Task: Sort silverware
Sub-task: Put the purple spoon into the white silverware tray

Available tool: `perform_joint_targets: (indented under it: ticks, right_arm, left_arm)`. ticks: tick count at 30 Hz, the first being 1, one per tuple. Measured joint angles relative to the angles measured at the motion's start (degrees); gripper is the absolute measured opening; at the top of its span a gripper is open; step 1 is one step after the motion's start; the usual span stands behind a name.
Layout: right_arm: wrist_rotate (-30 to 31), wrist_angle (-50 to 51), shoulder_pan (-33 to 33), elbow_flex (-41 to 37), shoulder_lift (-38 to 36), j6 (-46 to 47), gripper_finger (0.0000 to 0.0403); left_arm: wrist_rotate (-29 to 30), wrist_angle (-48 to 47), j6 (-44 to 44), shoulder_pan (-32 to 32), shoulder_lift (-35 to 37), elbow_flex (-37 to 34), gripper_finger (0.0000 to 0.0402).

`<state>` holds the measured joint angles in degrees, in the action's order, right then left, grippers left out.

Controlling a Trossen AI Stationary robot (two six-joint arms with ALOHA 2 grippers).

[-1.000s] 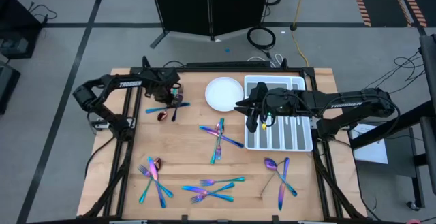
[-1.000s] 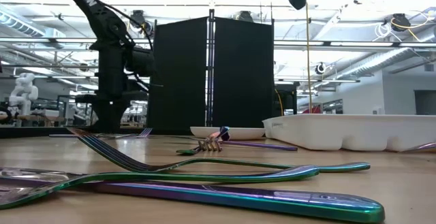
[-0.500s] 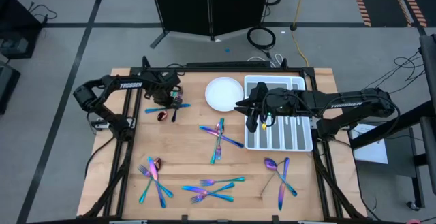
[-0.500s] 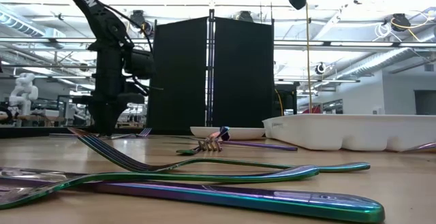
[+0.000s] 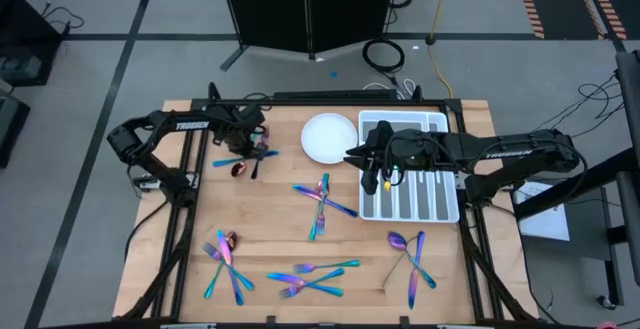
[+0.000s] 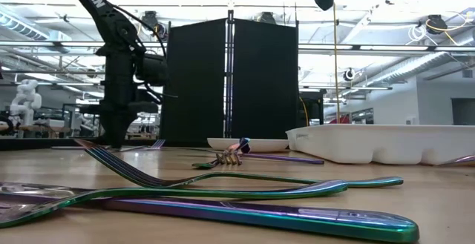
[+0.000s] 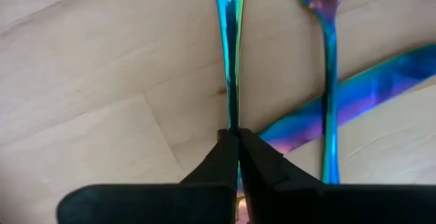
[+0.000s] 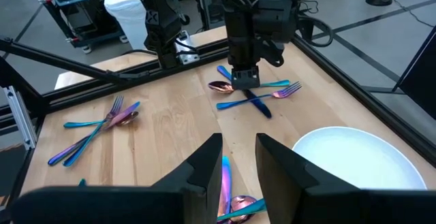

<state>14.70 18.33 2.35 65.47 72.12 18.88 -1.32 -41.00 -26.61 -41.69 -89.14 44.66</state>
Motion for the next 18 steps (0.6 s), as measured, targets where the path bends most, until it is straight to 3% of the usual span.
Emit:
perform_joint_targets:
  ticks: [18]
  right_arm:
    - [-1.58,0.11,0.02,0.00,0.00,1.48,0.0082]
  left_arm:
    - [0.00,-4.59,2.24,-0.17,0.00,5.46,0.0001]
